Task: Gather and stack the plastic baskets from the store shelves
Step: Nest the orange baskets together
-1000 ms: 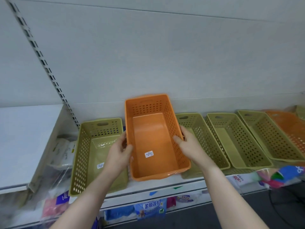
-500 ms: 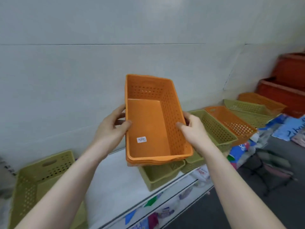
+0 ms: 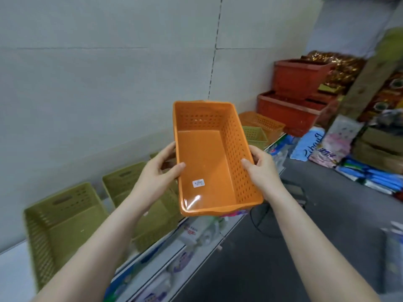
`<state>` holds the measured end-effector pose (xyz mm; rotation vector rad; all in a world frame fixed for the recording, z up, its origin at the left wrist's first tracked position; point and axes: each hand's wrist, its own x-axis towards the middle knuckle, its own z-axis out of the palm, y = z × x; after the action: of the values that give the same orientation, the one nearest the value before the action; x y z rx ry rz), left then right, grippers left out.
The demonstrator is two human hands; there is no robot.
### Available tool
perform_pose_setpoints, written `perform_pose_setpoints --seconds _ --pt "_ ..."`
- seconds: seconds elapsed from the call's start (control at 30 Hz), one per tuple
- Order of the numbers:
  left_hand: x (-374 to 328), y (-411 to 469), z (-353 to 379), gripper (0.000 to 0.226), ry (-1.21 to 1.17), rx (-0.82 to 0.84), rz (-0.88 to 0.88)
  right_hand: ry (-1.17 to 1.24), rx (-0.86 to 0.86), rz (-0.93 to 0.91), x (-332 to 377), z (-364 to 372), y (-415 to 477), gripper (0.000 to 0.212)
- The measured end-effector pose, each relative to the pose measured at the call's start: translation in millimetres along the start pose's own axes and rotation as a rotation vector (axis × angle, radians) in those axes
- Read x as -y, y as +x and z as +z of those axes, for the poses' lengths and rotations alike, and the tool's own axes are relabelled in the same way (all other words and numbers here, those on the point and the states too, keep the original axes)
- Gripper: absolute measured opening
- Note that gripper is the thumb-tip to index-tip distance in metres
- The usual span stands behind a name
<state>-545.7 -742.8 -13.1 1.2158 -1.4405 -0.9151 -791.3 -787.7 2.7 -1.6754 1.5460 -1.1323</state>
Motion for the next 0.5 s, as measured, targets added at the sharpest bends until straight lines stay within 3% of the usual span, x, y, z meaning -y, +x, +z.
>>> perform_pose_setpoints --seconds 0.13,0.3,0.5 --pt "9.4 36.9 68.9 0.06 -0.045 0.012 -0.012 -0.028 -0.012 0.032 -39.6 -49.0 35.5 0.034" --pt "34.9 88.5 114.8 0.044 0.002 0.008 -0.02 0.032 -0.003 0.076 -72.1 -84.3 93.9 0.043" --pt "102.8 153.5 134.2 0.055 0.492 -0.076 -0.169 0.045 0.015 0.025 -90.5 -84.7 189.7 0.047"
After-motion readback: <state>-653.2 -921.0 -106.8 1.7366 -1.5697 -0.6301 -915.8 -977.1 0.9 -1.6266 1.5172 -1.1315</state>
